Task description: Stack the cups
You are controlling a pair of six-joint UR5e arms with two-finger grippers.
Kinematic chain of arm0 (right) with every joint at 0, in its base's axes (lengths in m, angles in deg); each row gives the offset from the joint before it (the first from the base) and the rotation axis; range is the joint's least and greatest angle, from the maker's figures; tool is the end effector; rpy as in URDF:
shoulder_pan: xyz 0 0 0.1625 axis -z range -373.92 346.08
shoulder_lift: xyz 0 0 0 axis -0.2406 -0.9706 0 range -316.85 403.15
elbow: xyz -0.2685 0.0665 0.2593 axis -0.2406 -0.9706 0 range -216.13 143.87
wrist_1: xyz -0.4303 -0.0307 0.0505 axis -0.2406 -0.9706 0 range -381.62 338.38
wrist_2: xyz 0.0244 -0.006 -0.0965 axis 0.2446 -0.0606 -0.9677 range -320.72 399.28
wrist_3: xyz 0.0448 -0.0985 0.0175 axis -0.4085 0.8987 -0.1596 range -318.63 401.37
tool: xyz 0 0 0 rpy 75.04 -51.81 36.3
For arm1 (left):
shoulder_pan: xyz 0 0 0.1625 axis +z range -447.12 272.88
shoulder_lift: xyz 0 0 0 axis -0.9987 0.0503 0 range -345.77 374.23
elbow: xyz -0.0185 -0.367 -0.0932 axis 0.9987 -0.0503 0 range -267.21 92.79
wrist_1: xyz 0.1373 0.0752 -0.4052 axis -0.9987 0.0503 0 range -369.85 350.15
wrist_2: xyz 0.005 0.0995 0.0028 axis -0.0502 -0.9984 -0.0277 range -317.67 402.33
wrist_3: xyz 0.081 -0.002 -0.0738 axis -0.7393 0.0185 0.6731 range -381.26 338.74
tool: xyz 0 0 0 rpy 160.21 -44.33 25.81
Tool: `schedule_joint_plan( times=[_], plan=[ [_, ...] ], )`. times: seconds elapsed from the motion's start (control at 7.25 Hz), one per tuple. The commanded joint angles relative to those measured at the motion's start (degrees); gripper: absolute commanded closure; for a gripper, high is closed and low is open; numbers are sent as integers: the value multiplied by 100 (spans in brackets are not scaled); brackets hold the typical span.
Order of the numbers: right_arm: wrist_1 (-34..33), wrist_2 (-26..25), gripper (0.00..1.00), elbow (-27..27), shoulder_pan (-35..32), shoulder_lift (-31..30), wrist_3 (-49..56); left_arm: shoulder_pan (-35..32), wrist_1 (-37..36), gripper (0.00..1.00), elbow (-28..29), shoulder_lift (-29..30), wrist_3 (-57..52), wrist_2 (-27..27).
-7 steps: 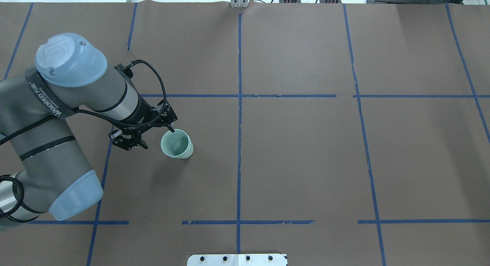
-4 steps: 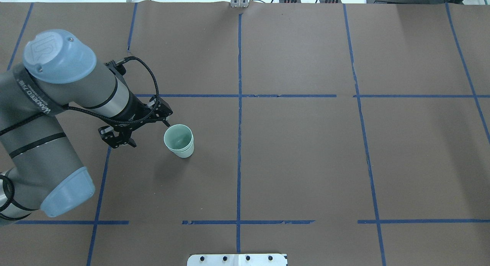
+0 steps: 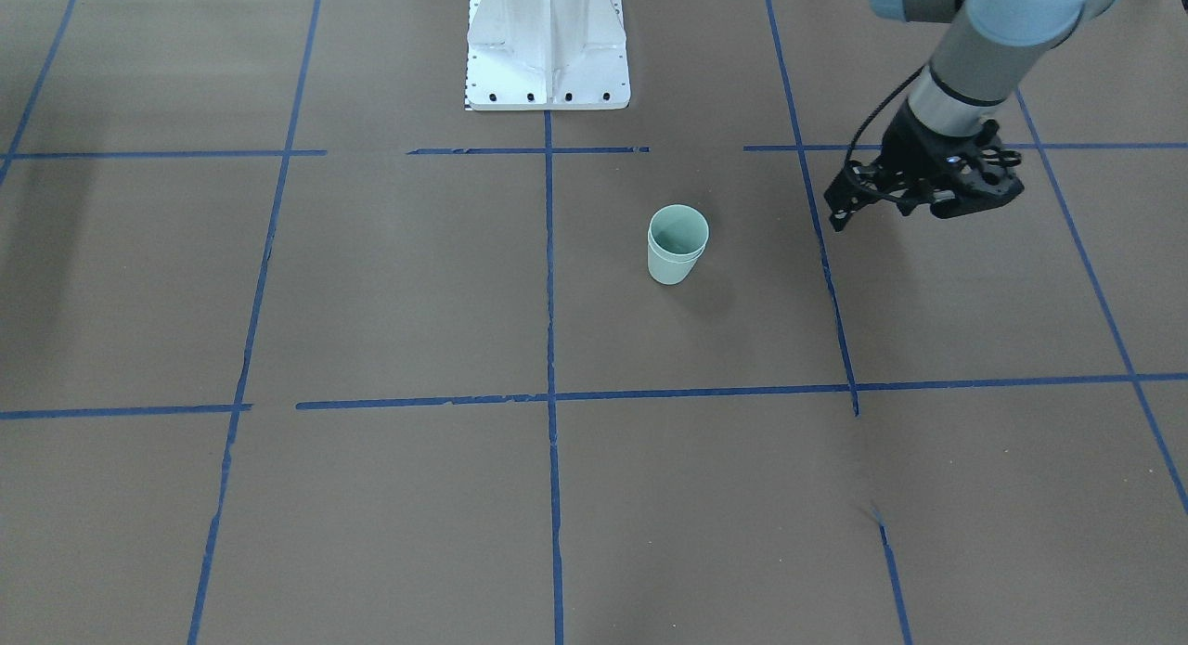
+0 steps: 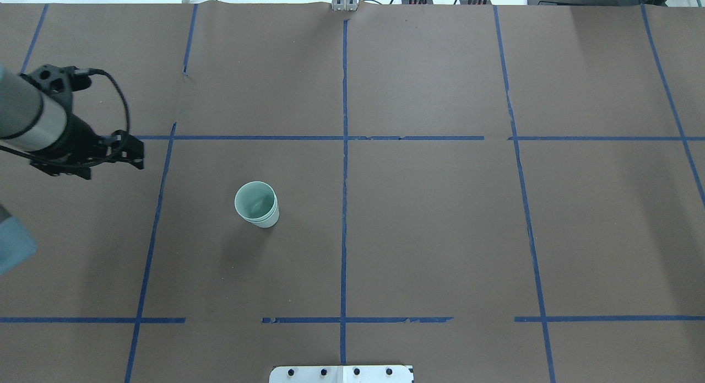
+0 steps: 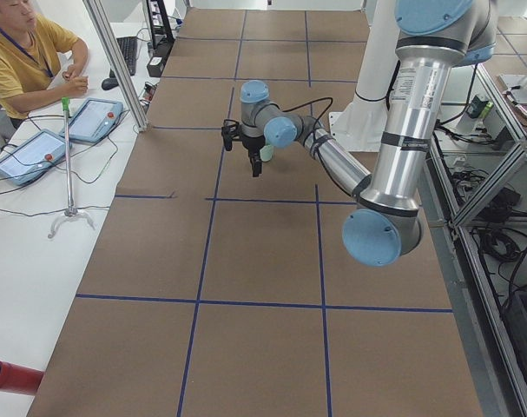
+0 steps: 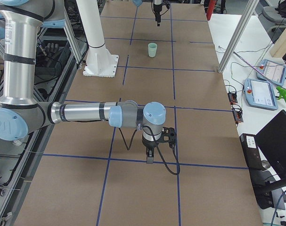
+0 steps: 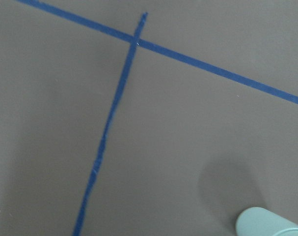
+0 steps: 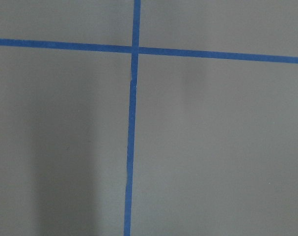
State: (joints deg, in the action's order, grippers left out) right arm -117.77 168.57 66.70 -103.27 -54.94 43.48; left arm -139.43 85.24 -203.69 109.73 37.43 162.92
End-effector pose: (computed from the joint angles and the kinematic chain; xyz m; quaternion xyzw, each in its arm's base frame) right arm 0.0588 -0.4569 0.5910 -0.0074 -0.3363 -0.0186 0.9416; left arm 0.2586 -0.4617 0.3361 0.0180 0.3953 -0.0842 0.9145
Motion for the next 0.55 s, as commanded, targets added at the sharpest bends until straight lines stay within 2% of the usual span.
schedule_joint_plan(
  times=[0.0, 0.14, 0.28, 0.41],
  plan=[
    [0, 0, 0, 0, -3, 0, 0, -1240, 1061, 0, 160, -1590, -2623, 103],
    [0, 0, 0, 0, 6, 0, 0, -1977, 1064, 0, 379, -1944, -4010, 383],
    [0, 0, 0, 0, -3, -9, 0, -2898, 1046, 0, 746, -2113, -5381, 438],
    [0, 0, 0, 0, 6, 0, 0, -3621, 959, 0, 863, -2176, -5612, 482]
  ],
)
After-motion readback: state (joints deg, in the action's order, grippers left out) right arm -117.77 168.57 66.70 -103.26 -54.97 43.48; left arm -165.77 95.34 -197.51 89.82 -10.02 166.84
